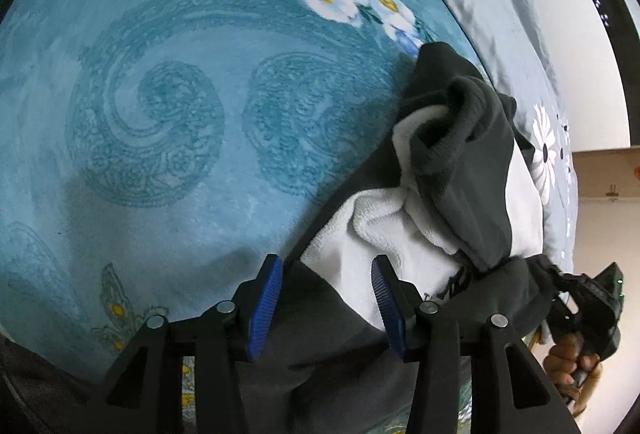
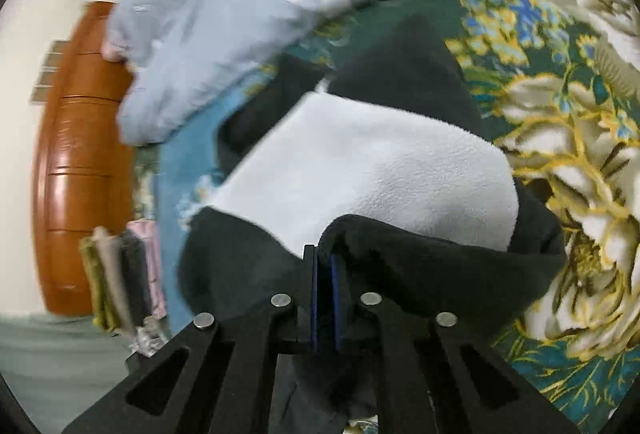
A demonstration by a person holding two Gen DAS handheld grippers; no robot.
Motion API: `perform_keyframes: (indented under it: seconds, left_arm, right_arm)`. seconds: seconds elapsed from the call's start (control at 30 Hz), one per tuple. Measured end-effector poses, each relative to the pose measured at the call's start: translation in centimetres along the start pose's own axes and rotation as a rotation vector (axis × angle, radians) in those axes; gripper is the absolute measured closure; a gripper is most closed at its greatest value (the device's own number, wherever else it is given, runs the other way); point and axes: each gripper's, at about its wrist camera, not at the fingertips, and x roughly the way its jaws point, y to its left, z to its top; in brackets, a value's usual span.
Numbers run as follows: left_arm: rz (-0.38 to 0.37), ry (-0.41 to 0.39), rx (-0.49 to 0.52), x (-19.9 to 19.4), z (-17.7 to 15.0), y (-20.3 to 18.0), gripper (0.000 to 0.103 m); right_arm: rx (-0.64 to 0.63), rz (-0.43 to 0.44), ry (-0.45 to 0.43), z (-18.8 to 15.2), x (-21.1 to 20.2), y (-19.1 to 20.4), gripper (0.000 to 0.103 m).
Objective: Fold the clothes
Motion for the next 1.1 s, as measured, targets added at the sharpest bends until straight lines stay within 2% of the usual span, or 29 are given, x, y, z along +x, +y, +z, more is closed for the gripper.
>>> perform_keyframes:
  seconds: [0.03, 0.07, 0.13, 0.17, 0.23, 0.33, 0.43, 0.53, 0.67, 0.73, 0.9, 0.97, 1.1]
  left_arm:
    - [-0.006, 0.002, -0.011, 0.2, 0.1, 0.1, 0.051]
    - [-0.012, 0.006, -0.022, 0.4, 0.2, 0.4, 0.051]
    - [-0.024, 0.011, -0.036, 0.7, 0.5, 0.7, 0.05]
    - [-0.029, 0.012, -0.04, 0.8, 0.7, 0.7, 0.051]
    - [-0.037, 0.004, -0.033, 1.4, 0.9, -0.1, 0.05]
    - [-0.042, -0.016, -0.017, 1.9, 1.6, -0.6, 0.05]
    - [-0.046, -0.028, -0.007, 2.1, 1.9, -1.0, 0.05]
    - [-0.057, -0.046, 0.011, 1.8, 2.0, -1.3, 0.05]
    - [-0.079, -0.077, -0.003, 1.0, 2.1, -0.8, 0.05]
    - [-0.101, -0.084, -0.039, 0.7, 2.2, -0.1, 0.051]
    - [-0.149, -0.088, -0.099, 0.6, 2.4, 0.6, 0.05]
    - [-0.158, -0.089, -0.099, 0.4, 2.4, 0.6, 0.05]
    - [-0.178, -0.093, -0.111, -0.4, 2.1, 1.3, 0.05]
  right_arm:
    - [-0.014, 0.007, -0.001, -0.1, -0.3, 0.3, 0.086]
    - [-0.028, 0.015, -0.003, -0.2, -0.5, 0.6, 0.072]
    - [-0.092, 0.029, -0.034, -0.7, -2.2, 1.1, 0.062]
    - [-0.134, 0.035, -0.057, -1.0, -3.4, 1.4, 0.061]
    - [-0.231, -0.003, -0.122, -2.2, -6.1, 1.6, 0.061]
    - [-0.379, -0.148, -0.196, -4.7, -9.0, 1.2, 0.061]
    - [-0.519, -0.316, -0.179, -7.4, -8.2, 0.5, 0.061]
    - [-0.597, -0.395, -0.147, -8.8, -5.6, 0.4, 0.061]
    - [-0.643, -0.376, -0.157, -9.0, -2.6, 1.5, 0.061]
    - [-0.657, -0.393, -0.198, -8.7, -2.0, 2.4, 0.061]
    - [-0.566, -0.464, -0.283, -7.1, -1.6, 3.3, 0.062]
    - [-0.509, -0.487, -0.271, -6.9, -1.8, 3.2, 0.088]
    - [-0.499, -0.541, -0.29, -8.8, -4.8, 3.5, 0.089]
